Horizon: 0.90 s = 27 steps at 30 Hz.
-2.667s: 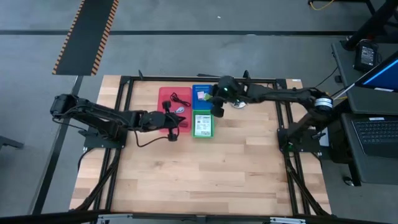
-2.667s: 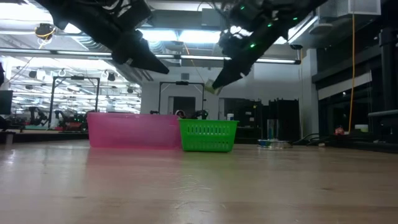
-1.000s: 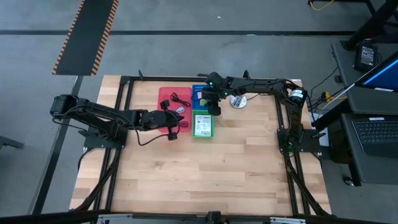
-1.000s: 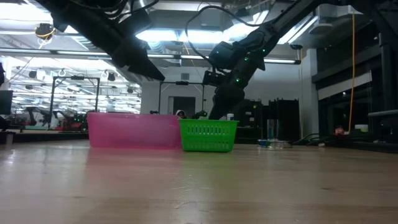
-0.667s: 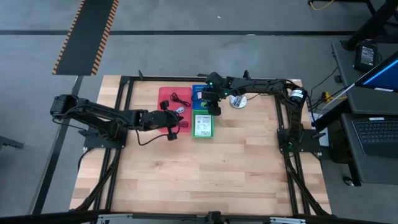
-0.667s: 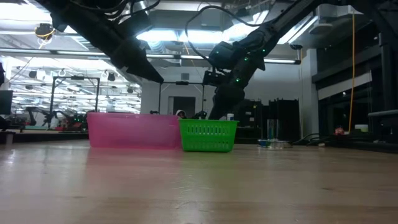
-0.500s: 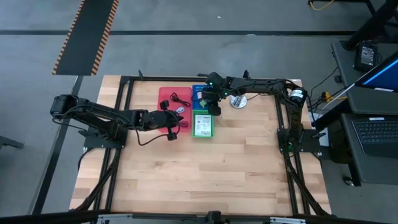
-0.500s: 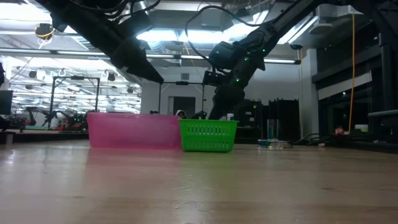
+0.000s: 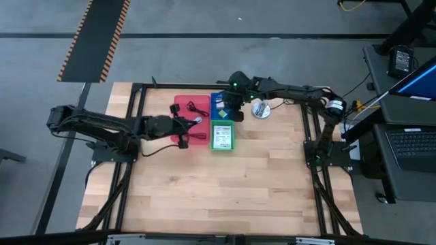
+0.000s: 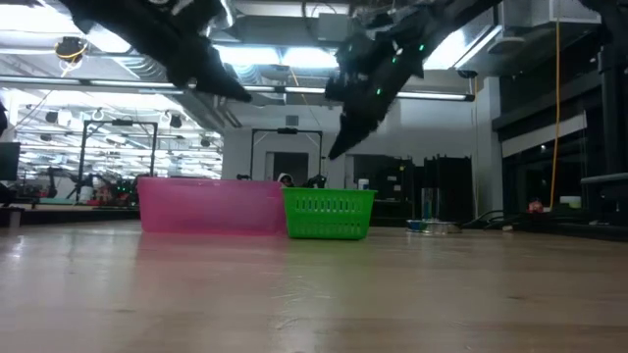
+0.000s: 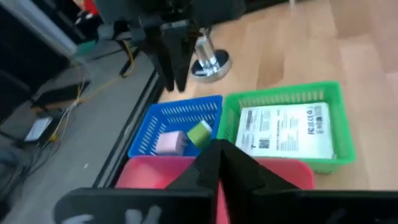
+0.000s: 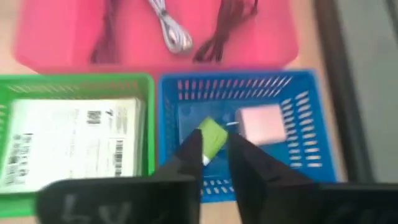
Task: Pick and place items into bin
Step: Return to Home Position
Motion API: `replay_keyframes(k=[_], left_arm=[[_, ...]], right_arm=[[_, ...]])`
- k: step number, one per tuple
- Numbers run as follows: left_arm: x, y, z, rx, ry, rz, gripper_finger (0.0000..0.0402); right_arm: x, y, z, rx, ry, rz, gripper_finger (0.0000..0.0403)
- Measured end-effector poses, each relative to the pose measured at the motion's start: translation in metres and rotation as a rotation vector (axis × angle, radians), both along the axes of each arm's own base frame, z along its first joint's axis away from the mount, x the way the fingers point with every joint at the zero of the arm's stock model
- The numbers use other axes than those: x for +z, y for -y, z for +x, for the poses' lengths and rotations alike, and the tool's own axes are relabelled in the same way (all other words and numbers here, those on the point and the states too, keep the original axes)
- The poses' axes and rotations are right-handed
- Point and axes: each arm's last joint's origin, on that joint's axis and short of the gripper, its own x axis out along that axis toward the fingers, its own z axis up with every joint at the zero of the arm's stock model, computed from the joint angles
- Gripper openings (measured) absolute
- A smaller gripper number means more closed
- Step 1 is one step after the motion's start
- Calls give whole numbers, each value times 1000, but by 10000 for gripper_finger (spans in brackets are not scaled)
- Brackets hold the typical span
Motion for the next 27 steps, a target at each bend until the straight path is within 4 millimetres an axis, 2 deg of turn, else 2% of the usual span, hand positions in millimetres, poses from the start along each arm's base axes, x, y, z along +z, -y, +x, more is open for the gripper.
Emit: replay_keyframes(k=[4,8,11,13,18,24,27], left_arm=[[17,-3,-17,-4,38,28,3],[26,-6,-35,-39,92,6,3],[17,-9,-49,-75,123,-24,3],[6,-10,-57,-96,158,-62,3],[-22,-10,-72,-162,238,-125,3],[-41,-10,-88,-245,386,-131,3],[-46,-13,-96,-222,419,-128,3]], right_arm=[[28,-11,-8,26,59,-36,7],[52,-27,-16,52,100,-54,10],[60,-42,-20,89,112,-51,2],[54,-55,-22,129,142,-27,2],[11,-87,-35,192,283,-39,1],[8,-106,-71,160,525,-52,1],[11,-113,-87,163,615,-55,2]])
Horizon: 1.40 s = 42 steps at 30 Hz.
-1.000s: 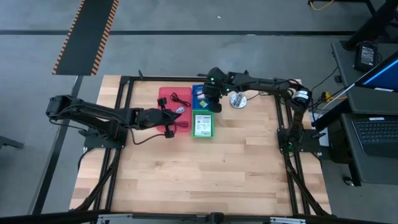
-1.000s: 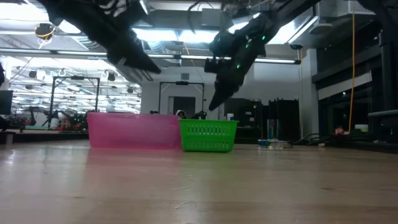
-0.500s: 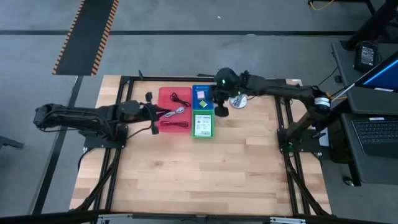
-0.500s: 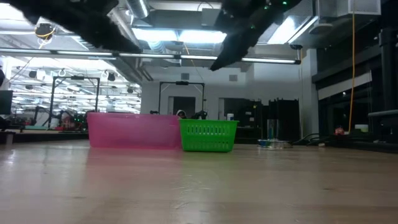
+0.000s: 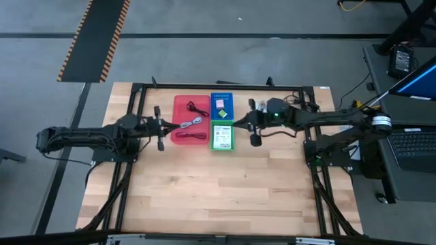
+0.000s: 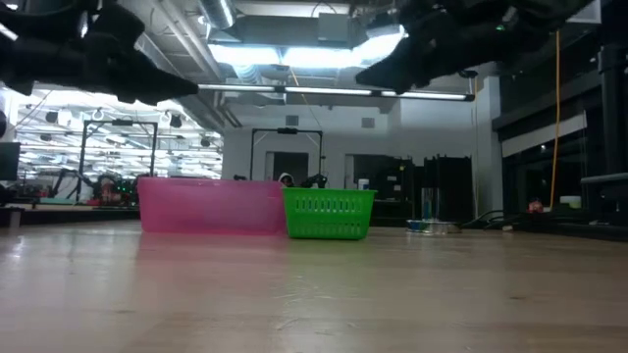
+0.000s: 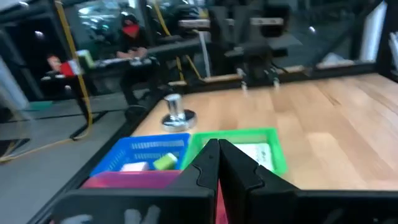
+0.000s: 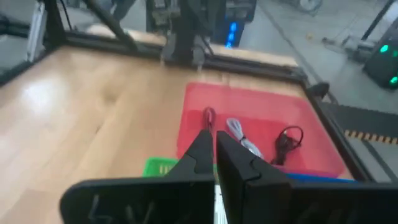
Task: Pick and place items into bin
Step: Return to Home Position
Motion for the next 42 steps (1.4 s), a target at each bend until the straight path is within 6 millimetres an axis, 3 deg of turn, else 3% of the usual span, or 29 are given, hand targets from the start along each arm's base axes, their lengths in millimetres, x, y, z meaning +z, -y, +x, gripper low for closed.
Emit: replay_keyframes(k=[6,11,18,28,42], left_arm=[[0,-1,-14,4,91,3,3],[-3,0,-21,11,109,-17,3],[-2,1,-26,17,116,-6,3],[-4,1,-26,19,101,-3,3],[-8,4,-34,-15,107,30,1]], right_arm=[[-8,-6,-20,-8,61,15,2],[-16,-7,-26,-11,110,25,2],[-17,-8,-27,-5,134,17,2],[-17,-18,-25,132,149,41,2],[-18,-21,-25,153,136,92,2]])
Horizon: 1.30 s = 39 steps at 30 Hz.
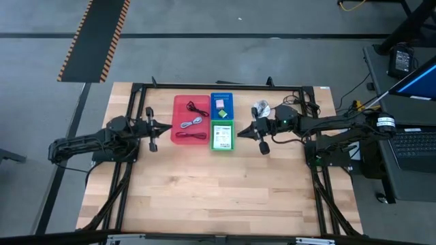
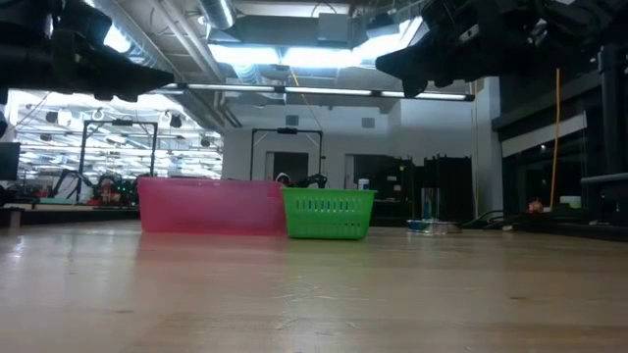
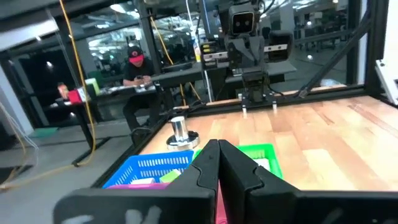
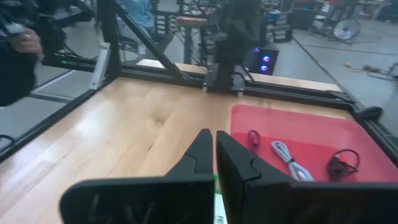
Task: Pick and place items into bin
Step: Return to Home Position
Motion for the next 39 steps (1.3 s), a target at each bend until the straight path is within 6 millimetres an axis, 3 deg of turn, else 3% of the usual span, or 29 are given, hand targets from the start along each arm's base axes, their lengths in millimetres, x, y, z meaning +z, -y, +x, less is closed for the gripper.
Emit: replay_keyframes(k=[3,13,18,26,32,39], left_arm=[[-11,-1,1,22,-2,10,1],[-7,-1,-1,40,48,20,2],[-8,-4,-2,136,37,1,2],[-9,-5,-2,195,44,-40,2],[-9,-5,-2,194,45,-40,2],[-9,-5,-2,194,45,-40,2]], right_arm=[[-1,-4,0,28,3,6,2],[-17,-5,-11,32,42,5,2],[-14,-8,-22,29,65,25,2],[4,-16,-67,29,98,23,2],[-17,-23,-108,28,152,51,2],[-33,-29,-136,44,173,53,2]])
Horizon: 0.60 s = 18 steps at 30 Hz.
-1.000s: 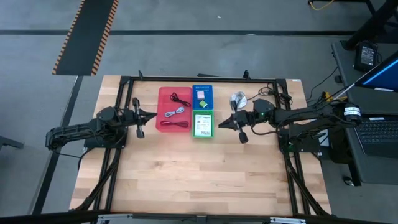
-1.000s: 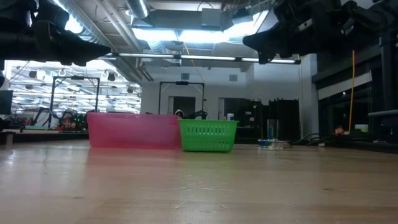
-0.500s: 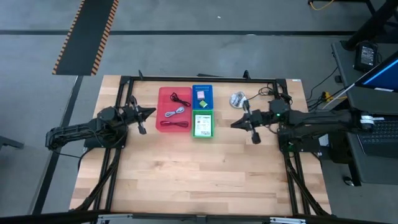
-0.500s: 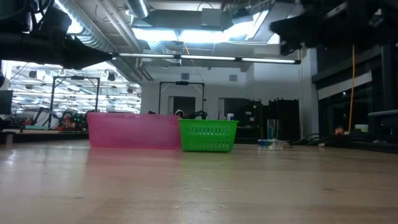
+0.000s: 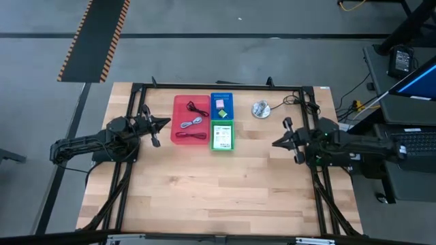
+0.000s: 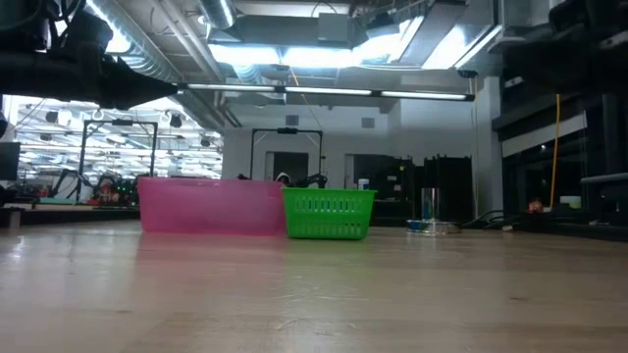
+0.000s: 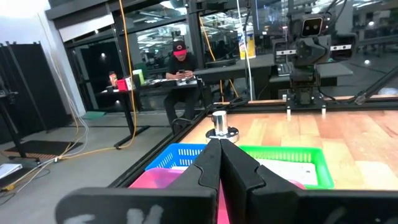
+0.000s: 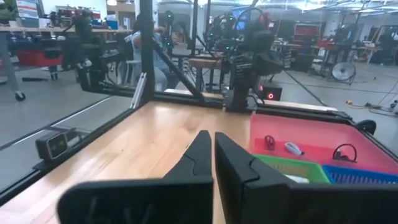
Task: Pick and place items into bin
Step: Return to Home Position
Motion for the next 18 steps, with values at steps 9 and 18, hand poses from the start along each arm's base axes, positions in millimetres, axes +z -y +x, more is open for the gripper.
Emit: replay_keyframes(k=[9,18], left_arm=[[0,0,0,0,0,0,2],[0,0,0,0,0,0,2]], right_arm=[[-1,-5,-15,28,20,-15,2],[1,-8,-17,51,53,-62,1]])
